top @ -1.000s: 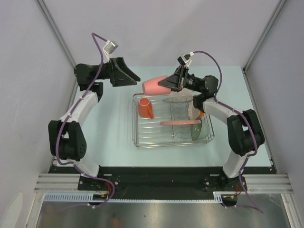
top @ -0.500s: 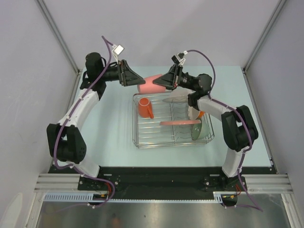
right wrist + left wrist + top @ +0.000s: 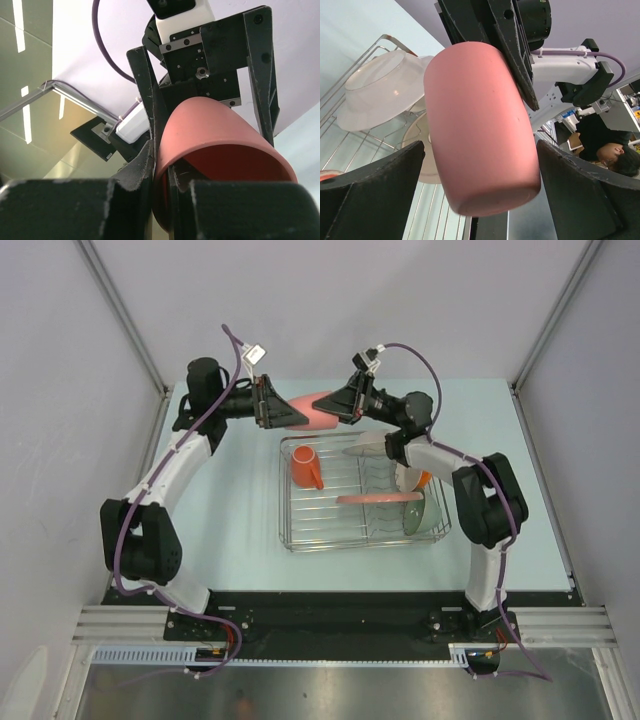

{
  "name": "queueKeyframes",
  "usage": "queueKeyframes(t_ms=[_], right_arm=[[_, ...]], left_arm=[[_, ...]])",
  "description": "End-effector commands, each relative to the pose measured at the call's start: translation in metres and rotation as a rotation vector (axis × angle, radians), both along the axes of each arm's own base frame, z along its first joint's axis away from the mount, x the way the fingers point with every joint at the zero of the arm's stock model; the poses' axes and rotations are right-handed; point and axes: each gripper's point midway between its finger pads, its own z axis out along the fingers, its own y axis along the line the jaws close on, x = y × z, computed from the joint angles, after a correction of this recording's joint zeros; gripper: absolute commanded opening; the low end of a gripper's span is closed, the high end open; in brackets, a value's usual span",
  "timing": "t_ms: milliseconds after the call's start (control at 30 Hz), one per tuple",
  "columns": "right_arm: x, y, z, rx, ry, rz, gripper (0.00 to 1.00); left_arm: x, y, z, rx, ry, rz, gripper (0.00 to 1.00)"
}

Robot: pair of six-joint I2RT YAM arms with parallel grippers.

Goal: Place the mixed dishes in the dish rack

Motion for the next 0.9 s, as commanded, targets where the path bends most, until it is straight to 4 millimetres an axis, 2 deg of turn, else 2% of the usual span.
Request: queueKeyframes(t_ms=[0, 100, 200, 233, 267, 300, 333, 367, 400, 467, 500, 633, 733, 767, 833, 867], right_arm=[[-0.02, 0.007, 0.032, 0.101, -0.146, 0.025, 0.0], [-0.026, 0.017, 0.026, 0.068, -0.143, 0.056, 0.0], [-0.028, 0.02, 0.026, 0.071, -0.15, 0.058, 0.0], [-0.028, 0.02, 0.027, 0.073, -0.152, 0.057, 0.0], [-0.028, 0.02, 0.027, 0.073, -0.151, 0.055, 0.0], [-0.027, 0.019, 0.027, 0.073, -0.153, 0.052, 0.0], [-0.027, 0.019, 0.027, 0.073, -0.155, 0.051, 0.0], [-0.026, 0.018, 0.027, 0.071, -0.162, 0.049, 0.0], [-0.024, 0.016, 0.027, 0.069, -0.165, 0.042, 0.0], [-0.024, 0.014, 0.027, 0.064, -0.17, 0.038, 0.0], [-0.022, 0.011, 0.029, 0.061, -0.175, 0.031, 0.0], [-0.017, 0.008, 0.024, 0.025, -0.171, 0.025, 0.0], [-0.017, 0.006, 0.018, -0.012, -0.175, 0.025, 0.1], [-0.016, 0.004, 0.013, -0.038, -0.165, 0.033, 0.23], [-0.013, -0.005, 0.006, -0.073, -0.173, 0.01, 0.33], [-0.011, -0.008, 0.0, -0.103, -0.151, 0.009, 0.42]], left_arm=[[-0.011, -0.003, 0.022, -0.022, -0.095, -0.015, 1.0], [-0.01, -0.003, 0.027, -0.038, -0.092, -0.008, 1.0], [-0.009, -0.003, 0.024, -0.038, -0.091, -0.002, 1.0], [-0.009, -0.003, 0.024, -0.038, -0.091, 0.0, 0.98], [-0.011, -0.003, 0.024, -0.038, -0.092, -0.006, 0.92], [-0.011, -0.003, 0.023, -0.037, -0.093, -0.015, 0.83], [-0.011, -0.003, 0.022, -0.035, -0.095, -0.016, 0.62], [-0.012, -0.002, 0.018, -0.023, -0.064, -0.013, 0.53], [-0.009, -0.001, 0.018, -0.01, -0.104, -0.012, 0.32], [-0.01, 0.002, 0.009, 0.023, -0.047, -0.009, 0.15], [-0.007, 0.004, 0.011, 0.038, -0.091, -0.002, 0.0], [-0.002, 0.016, 0.003, 0.077, -0.061, 0.032, 0.0], [0.002, 0.024, 0.005, 0.1, -0.093, 0.045, 0.0], [0.0, 0.027, -0.001, 0.121, -0.047, 0.054, 0.0], [0.003, 0.032, 0.005, 0.153, -0.105, 0.058, 0.0], [0.0, 0.035, -0.006, 0.184, -0.034, 0.06, 0.0]])
